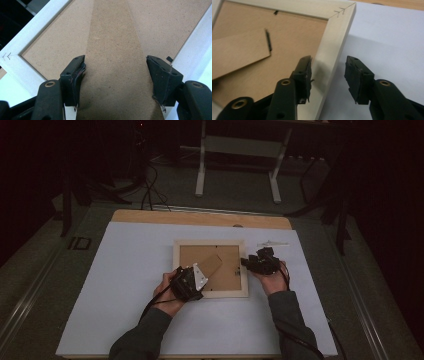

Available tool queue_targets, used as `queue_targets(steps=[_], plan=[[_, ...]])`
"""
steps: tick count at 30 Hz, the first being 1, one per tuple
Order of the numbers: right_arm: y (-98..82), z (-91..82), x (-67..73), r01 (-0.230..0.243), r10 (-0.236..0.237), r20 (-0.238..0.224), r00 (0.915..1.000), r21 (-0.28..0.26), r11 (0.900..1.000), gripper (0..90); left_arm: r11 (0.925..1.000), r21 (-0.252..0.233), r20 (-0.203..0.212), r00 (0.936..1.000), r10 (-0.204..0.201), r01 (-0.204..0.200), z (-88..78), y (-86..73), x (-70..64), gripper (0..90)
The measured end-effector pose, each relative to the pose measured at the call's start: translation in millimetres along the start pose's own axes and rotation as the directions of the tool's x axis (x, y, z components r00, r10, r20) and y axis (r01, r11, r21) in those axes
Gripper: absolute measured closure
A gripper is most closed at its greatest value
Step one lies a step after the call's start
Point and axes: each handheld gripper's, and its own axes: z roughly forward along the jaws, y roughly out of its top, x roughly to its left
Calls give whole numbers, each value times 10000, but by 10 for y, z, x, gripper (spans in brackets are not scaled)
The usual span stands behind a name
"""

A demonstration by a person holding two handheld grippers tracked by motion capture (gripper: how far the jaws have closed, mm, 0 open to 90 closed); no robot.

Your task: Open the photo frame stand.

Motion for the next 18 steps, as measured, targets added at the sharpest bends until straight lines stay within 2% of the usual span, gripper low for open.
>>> queue_targets(steps=[4, 12, 18], plan=[[44, 61, -13, -246, 246, 73, 9997, 51, 9997, 546, 10000, -42, -15, 10000, -3, 3, -2, 1, -3, 355], [116, 149, -35, -784, 786, -100, 9969, 197, 9967, 554, 9999, -108, -115, 9999, 128, -129, -6, -2, -12, 355], [138, 184, -68, -1121, 1136, -436, 9926, 350, 9931, 543, 9994, -243, -205, 9995, 240, -245, -18, -3, -20, 354]])
